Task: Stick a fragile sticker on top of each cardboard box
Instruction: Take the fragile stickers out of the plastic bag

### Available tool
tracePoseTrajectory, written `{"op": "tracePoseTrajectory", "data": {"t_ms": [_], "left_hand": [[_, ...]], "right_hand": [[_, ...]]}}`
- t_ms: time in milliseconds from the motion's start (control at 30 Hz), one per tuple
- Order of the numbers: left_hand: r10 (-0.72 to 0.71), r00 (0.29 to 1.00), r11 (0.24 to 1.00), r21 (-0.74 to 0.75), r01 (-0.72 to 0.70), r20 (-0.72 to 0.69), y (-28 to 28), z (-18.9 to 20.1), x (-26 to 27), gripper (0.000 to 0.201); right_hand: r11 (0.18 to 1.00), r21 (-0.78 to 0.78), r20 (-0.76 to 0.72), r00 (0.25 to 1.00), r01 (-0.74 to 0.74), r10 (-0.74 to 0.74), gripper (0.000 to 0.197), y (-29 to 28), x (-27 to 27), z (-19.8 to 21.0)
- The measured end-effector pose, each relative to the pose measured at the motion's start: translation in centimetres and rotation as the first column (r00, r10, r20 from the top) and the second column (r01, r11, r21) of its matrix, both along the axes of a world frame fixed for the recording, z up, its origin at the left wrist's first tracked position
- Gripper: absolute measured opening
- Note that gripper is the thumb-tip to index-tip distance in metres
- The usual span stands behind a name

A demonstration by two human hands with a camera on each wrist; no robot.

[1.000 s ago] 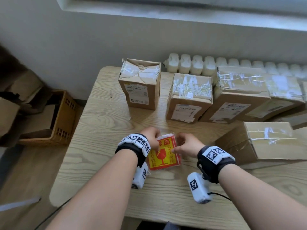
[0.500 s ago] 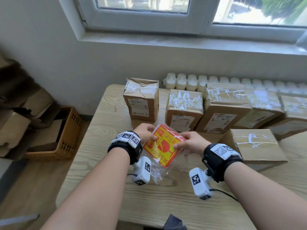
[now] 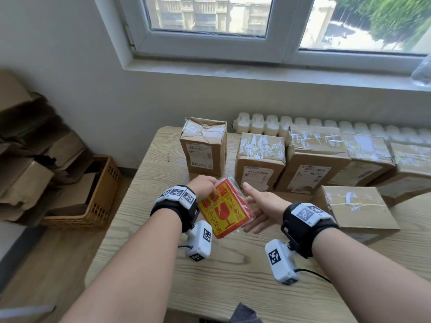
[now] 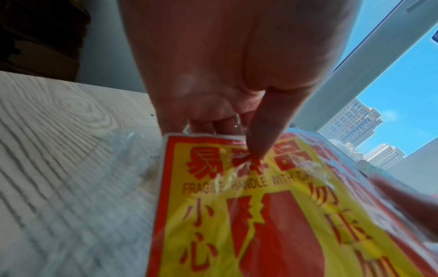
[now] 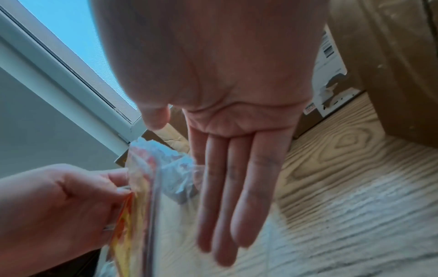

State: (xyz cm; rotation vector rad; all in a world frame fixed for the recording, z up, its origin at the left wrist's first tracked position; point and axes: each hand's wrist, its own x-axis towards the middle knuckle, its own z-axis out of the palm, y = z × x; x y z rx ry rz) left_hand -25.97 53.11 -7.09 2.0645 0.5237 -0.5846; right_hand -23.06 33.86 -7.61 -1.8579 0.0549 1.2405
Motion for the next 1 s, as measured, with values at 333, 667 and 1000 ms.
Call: {"op": "tracePoseTrajectory", "data": {"t_ms": [333, 667, 1000], "left_hand": [[-0.13, 0.99, 0.984, 0.118, 0.135, -0.05, -0.4, -0.1, -0.6, 0.033], [-0.171, 0.962, 0.948, 0.231, 0.22, -0.213, -0.6, -1.7, -0.1, 0.09], [0.077, 0.996, 0.992, -0.097, -0.081, -0.045, -0.3, -2.2, 0.7, 0.071]], "right_hand": [[0.997, 0.025, 0.3, 0.951, 0.071, -0.075, 0.017, 0.3, 0.5, -1.0], [0.982, 0.188, 0.308, 0.949, 0.013, -0.072, 0.082, -0.7, 0.7, 1.0], [0.968, -0.25, 0.647, 0.742, -0.01, 0.175, 0.048, -2.1, 1.5, 0.9]]}}
